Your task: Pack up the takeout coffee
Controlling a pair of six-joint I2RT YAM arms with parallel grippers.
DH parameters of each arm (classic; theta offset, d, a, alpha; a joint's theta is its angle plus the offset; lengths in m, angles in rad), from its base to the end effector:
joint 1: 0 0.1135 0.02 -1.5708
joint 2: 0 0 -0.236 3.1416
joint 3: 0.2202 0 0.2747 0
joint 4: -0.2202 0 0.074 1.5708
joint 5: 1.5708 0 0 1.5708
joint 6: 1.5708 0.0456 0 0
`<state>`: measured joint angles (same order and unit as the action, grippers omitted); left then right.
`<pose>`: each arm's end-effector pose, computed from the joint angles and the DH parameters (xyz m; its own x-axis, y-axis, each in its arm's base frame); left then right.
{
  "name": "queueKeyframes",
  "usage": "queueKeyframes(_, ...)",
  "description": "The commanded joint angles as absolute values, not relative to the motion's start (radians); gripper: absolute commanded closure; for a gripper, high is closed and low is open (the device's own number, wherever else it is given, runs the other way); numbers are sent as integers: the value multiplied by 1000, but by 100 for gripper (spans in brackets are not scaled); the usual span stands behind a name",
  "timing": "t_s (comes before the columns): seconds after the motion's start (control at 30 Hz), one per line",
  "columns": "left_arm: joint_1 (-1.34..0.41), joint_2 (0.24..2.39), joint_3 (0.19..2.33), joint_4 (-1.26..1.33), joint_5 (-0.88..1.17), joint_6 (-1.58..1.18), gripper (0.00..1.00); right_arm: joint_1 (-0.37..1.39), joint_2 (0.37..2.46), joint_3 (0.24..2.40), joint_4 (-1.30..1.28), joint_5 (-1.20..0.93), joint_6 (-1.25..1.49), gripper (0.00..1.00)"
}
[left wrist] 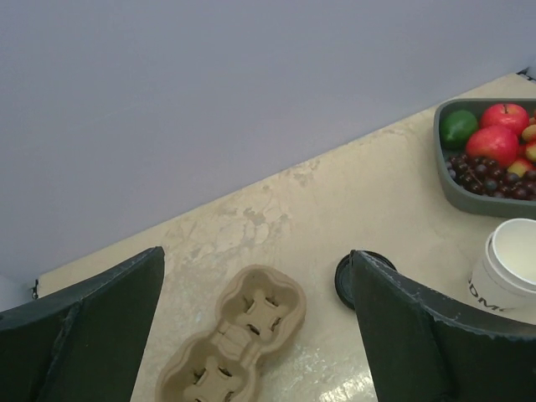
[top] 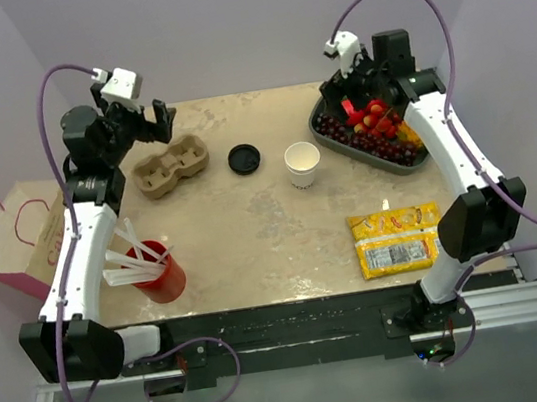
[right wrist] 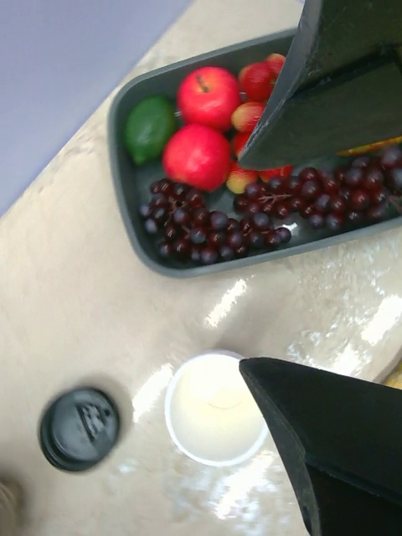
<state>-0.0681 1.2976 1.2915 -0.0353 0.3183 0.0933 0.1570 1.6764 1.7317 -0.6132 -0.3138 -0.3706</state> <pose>0.3402 -0.0375 0.3943 -0.0060 0.0891 -0.9960 0.3788 0.9220 0.0802 0.4016 0.0778 0.3608 -0.3399 -0.4026 -0.8500 -0.5691 0.8076 -0.1549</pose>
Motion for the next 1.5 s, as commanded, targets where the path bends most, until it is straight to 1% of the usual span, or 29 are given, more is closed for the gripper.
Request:
queueKeyframes(0.0, -72, 1226, 1278, -110, 388, 130, 4, 213, 1649, 1808, -761, -518, -701, 8)
queueKeyframes(0.03, -72, 1220, 1267, -127, 399, 141, 5, 238, 1673, 1819, -788, -518, -772, 11)
queueKeyframes(0.07, -72, 1212, 1244, -129, 399, 140, 5, 248, 1684, 1834, -839, -525, -813, 20)
queueKeyframes(0.13, -72, 1192, 1217, -121, 402, 134, 5, 285, 1727, 1853, -927, -528, -947, 30)
queueKeyframes(0.17, -72, 1187, 1195, -118, 406, 129, 5, 297, 1749, 1879, -961, -528, -992, 40)
queueKeyframes(0.2, -72, 1181, 1186, -114, 416, 126, 5, 307, 1772, 1897, -998, -526, -1037, 45)
queueKeyframes(0.23, -74, 1177, 1178, -110, 417, 120, 5, 320, 1823, 1919, -1075, -528, -1111, 54)
queueKeyframes(0.27, -75, 1170, 1157, -107, 417, 120, 6, 325, 1850, 1965, -1115, -532, -1146, 56)
queueKeyframes(0.4, -80, 1144, 1115, -103, 423, 123, 6, 334, 1969, 2054, -1233, -545, -1222, 57)
queueKeyframes(0.47, -80, 1138, 1098, -106, 425, 121, 6, 345, 2015, 2088, -1301, -534, -1294, 55)
queueKeyframes(0.57, -78, 1127, 1083, -104, 428, 121, 6, 367, 2040, 2088, -1354, -489, -1371, 54)
queueKeyframes(0.9, -58, 1127, 1054, -74, 437, 97, 7, 382, 2049, 2069, -1370, -476, -1396, 53)
queueKeyframes(1.17, -55, 1141, 1058, -64, 449, 77, 7, 382, 2033, 2128, -1400, -515, -1364, 53)
queueKeyframes(1.47, -54, 1150, 1052, -54, 457, 60, 8, 385, 2016, 2046, -1373, -512, -1338, 55)
